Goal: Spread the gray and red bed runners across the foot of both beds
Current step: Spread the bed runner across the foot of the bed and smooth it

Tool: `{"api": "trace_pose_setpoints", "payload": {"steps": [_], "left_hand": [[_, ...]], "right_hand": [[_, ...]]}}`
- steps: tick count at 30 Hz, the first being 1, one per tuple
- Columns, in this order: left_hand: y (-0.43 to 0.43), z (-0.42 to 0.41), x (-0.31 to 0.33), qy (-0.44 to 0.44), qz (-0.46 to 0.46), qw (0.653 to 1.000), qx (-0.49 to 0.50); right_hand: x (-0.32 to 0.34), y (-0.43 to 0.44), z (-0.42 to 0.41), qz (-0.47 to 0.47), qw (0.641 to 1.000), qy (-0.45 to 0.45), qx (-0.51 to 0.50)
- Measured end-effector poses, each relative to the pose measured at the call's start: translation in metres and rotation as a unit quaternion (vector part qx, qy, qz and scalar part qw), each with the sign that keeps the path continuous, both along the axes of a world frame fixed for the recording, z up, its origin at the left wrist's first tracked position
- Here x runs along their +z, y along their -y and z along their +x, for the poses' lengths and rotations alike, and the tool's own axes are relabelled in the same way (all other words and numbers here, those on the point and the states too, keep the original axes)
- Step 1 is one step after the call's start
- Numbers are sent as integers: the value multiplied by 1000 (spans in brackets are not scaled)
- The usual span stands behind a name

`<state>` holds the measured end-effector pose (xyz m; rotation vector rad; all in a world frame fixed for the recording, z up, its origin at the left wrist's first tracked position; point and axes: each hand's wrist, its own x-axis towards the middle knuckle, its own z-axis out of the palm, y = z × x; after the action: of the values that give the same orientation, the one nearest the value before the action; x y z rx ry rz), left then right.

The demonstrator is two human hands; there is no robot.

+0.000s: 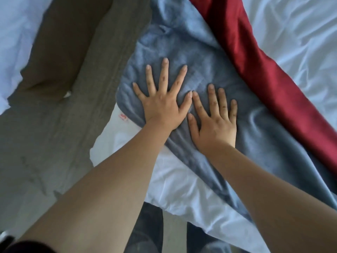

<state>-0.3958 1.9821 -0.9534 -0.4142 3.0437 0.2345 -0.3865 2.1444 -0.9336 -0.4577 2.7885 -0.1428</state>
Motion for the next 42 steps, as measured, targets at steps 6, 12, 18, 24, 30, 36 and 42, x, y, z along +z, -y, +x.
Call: {"api": "trace_pose_setpoints", "payload": {"steps": [6, 12, 18, 24, 30, 36, 42], "left_hand": [[11, 25, 13, 43, 34, 998, 30], [34, 60, 18, 78, 45, 992, 87], [50, 81, 40, 71, 91, 991, 73], [90, 126, 48, 127, 28, 988, 79], [116, 174, 49, 150, 28, 980, 127], [99, 140, 41, 93, 57, 988, 112], [88, 72, 35, 39, 117, 981, 151]], "right_hand": [[27, 27, 50, -63, 996, 44, 47], [31, 44, 99, -144, 986, 63, 56], [46, 67, 108, -261, 963, 16, -60], [58, 89, 169, -297, 951, 56, 67], [49, 99, 244, -192, 936, 232, 185], [66, 100, 228, -258, 939, 155, 168], [60, 104, 110, -282, 942, -63, 169]]}}
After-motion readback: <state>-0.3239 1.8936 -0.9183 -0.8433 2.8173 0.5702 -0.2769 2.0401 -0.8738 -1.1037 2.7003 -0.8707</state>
